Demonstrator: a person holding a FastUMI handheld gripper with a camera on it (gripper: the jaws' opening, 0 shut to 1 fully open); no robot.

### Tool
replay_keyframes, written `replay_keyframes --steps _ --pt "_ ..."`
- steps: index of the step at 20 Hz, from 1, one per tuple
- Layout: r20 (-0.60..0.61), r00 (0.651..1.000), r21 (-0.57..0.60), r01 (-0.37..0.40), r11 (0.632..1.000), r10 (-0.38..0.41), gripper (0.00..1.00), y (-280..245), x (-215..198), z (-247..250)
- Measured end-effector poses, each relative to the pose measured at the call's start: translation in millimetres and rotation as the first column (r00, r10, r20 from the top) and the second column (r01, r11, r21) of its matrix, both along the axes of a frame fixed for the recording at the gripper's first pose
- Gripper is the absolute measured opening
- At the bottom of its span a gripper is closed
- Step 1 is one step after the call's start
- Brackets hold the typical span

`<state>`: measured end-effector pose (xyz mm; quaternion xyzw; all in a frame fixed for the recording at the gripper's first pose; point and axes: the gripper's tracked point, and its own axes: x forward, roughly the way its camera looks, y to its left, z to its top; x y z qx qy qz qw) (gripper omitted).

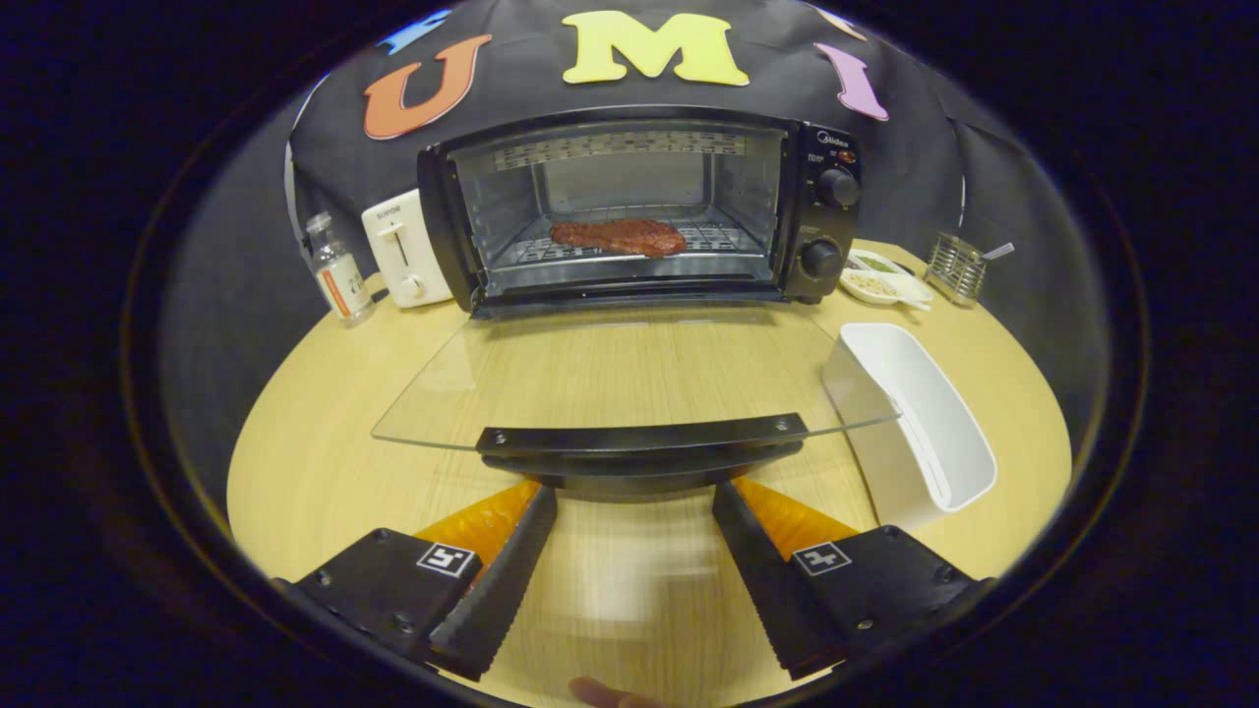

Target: Open the toaster oven, put the food inside, and close the toaster oven door.

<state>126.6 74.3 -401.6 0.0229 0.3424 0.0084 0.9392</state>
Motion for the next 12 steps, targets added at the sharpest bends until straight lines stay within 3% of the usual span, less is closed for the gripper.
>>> replay_keyframes --steps 8,12 --pt "0.192 0.981 -0.055 -0.002 0.998 0.012 1.00 -5.1 56.6 77.6" --pt "0.375 0.925 -0.051 -0.042 0.998 0.058 1.00 0.0 82.8 146.2"
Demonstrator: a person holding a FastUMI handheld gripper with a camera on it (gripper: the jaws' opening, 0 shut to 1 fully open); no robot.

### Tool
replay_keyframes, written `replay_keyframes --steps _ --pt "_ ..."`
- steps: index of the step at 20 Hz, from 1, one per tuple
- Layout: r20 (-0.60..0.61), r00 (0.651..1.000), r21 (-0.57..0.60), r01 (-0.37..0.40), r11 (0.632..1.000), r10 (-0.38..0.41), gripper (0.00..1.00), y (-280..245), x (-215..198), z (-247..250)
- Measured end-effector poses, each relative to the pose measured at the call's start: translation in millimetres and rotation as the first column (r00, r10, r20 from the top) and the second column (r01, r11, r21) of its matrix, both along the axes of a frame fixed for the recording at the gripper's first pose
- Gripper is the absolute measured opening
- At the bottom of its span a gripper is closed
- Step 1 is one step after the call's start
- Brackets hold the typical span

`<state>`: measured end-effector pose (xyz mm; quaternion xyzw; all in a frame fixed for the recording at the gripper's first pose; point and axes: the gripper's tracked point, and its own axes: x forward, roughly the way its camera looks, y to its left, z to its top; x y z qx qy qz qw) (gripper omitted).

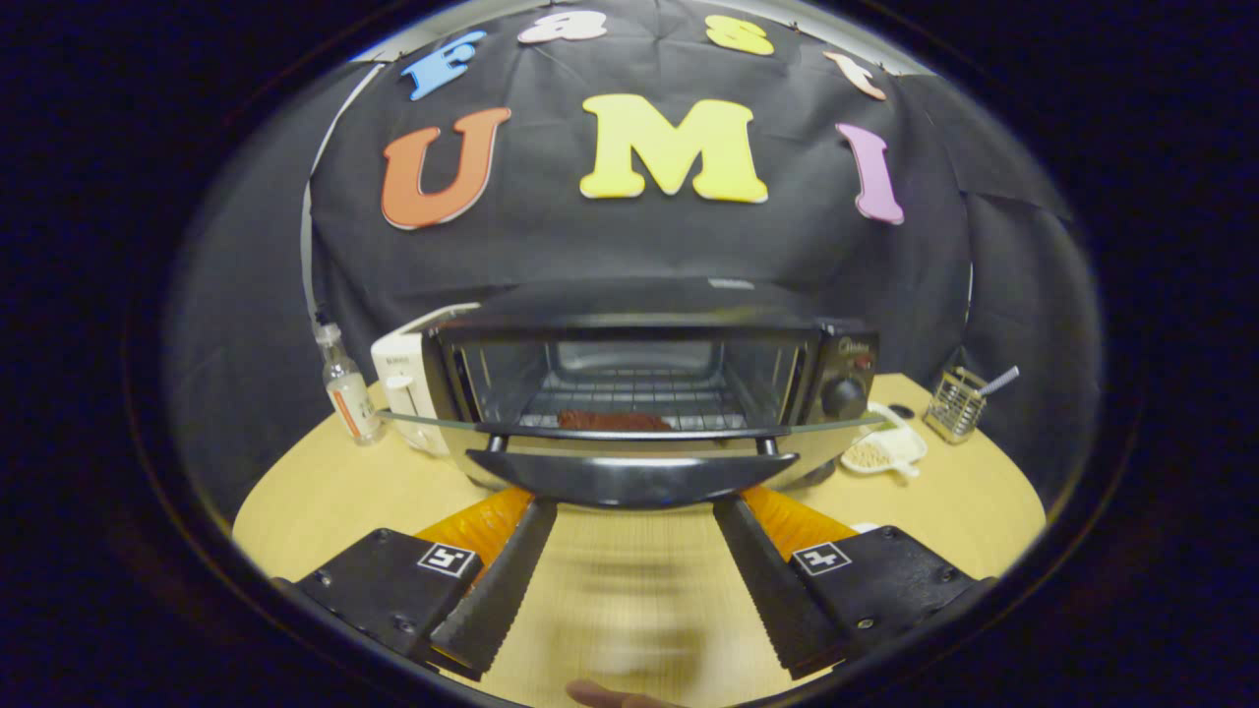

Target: Open the toaster oven, put the food inside, and close the toaster oven door.

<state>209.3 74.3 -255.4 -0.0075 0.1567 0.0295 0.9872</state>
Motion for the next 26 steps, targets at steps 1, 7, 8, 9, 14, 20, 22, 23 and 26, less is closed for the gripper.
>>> replay_keyframes --steps 1,7,8,9,14,20,22,23,26 --pt "0.080 0.996 0.007 -0.038 0.999 0.037 1.00 4.4 -4.2 24.0" --pt "0.247 0.969 0.015 -0.025 1.000 0.021 1.00 -19.2 -95.0 124.9" --pt "0.249 0.968 0.011 -0.021 1.000 0.018 1.00 -26.5 -116.0 142.0" --pt "0.255 0.967 0.008 -0.023 1.000 0.020 1.00 -29.7 -132.9 153.4" --pt "0.322 0.947 -0.005 -0.020 1.000 0.020 1.00 -53.3 -207.7 204.1" --pt "0.347 0.938 -0.015 0.007 1.000 -0.001 1.00 -84.7 -273.0 210.0" --pt "0.334 0.942 -0.021 0.003 1.000 0.004 1.00 -86.9 -279.1 208.0" --pt "0.334 0.943 -0.021 -0.003 1.000 0.010 1.00 -85.9 -279.2 209.3" --pt "0.337 0.941 -0.021 -0.015 1.000 0.021 1.00 -83.7 -283.1 210.1"
